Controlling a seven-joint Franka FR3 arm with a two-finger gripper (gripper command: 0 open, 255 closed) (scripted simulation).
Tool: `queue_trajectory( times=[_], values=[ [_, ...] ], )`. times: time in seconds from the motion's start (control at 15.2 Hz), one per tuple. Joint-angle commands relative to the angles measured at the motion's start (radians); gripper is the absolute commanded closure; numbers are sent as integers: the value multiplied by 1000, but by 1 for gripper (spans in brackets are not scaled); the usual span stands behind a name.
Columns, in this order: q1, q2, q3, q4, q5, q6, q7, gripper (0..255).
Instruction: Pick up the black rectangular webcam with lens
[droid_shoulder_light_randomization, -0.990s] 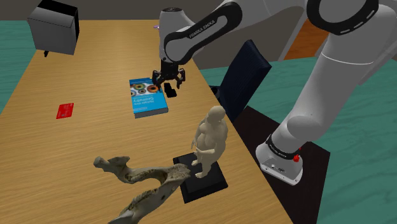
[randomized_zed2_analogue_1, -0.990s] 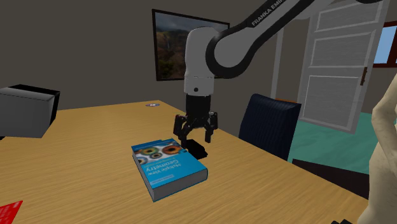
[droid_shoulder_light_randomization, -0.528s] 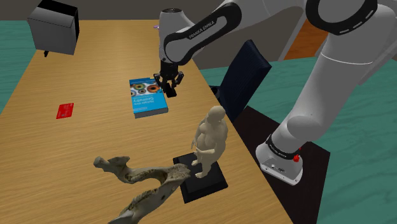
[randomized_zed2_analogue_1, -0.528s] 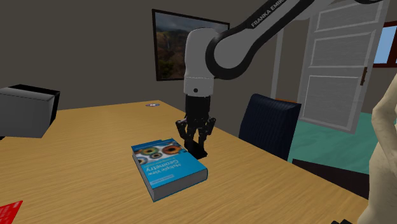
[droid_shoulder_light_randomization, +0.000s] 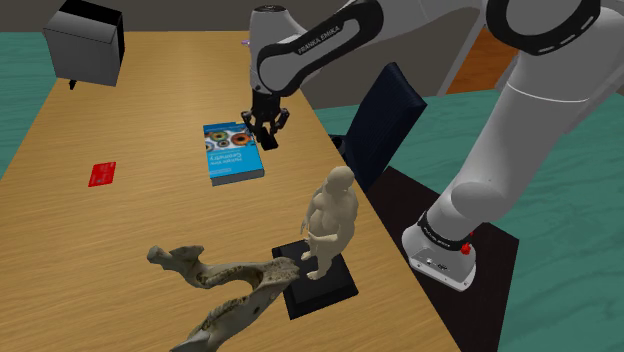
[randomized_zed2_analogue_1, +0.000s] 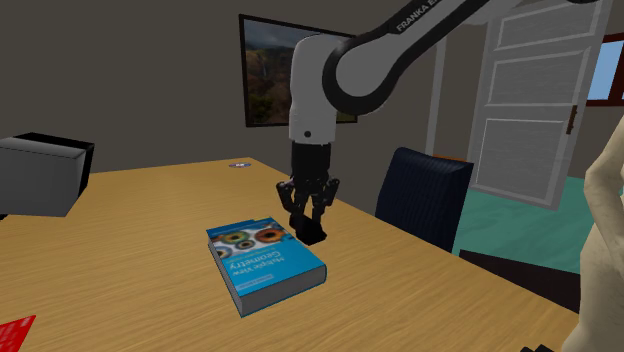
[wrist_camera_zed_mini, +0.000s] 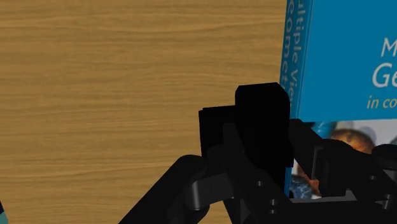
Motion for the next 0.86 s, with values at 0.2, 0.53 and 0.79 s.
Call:
queue_trajectory(
  times=[0.2, 0.53, 0.79],
  values=[
    [-4, -39, 3, 23, 14, -61, -7, 255],
    [-6, -72, 4, 55, 25, -124, -13, 255],
    [-7, -84, 4, 70, 30, -151, -14, 255]
  ],
)
